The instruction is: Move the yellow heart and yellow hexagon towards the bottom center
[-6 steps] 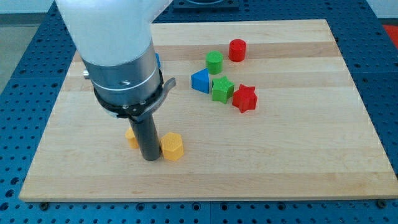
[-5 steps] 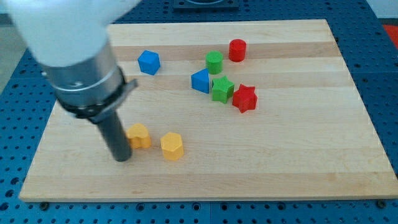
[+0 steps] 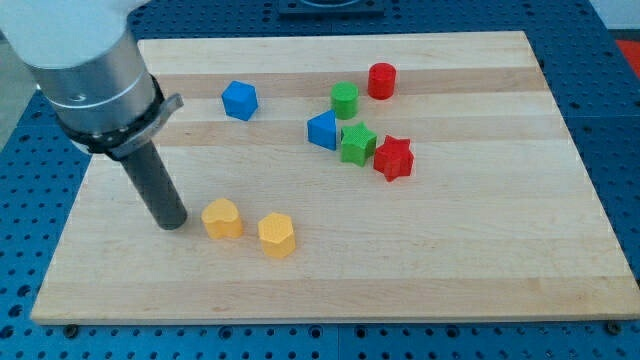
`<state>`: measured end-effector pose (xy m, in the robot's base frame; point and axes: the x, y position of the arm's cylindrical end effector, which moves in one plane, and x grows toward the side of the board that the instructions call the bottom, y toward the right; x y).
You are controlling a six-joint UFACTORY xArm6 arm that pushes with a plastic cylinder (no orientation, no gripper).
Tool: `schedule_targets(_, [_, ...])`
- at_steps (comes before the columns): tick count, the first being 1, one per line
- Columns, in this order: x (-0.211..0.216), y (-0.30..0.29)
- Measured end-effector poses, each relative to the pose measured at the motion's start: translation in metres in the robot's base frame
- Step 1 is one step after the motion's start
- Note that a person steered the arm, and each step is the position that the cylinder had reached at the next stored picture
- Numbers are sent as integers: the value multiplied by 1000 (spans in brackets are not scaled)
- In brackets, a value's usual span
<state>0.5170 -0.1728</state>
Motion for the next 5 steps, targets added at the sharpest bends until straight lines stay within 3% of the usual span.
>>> schedule_targets(3, [0,92])
schedule_targets(5, [3,117])
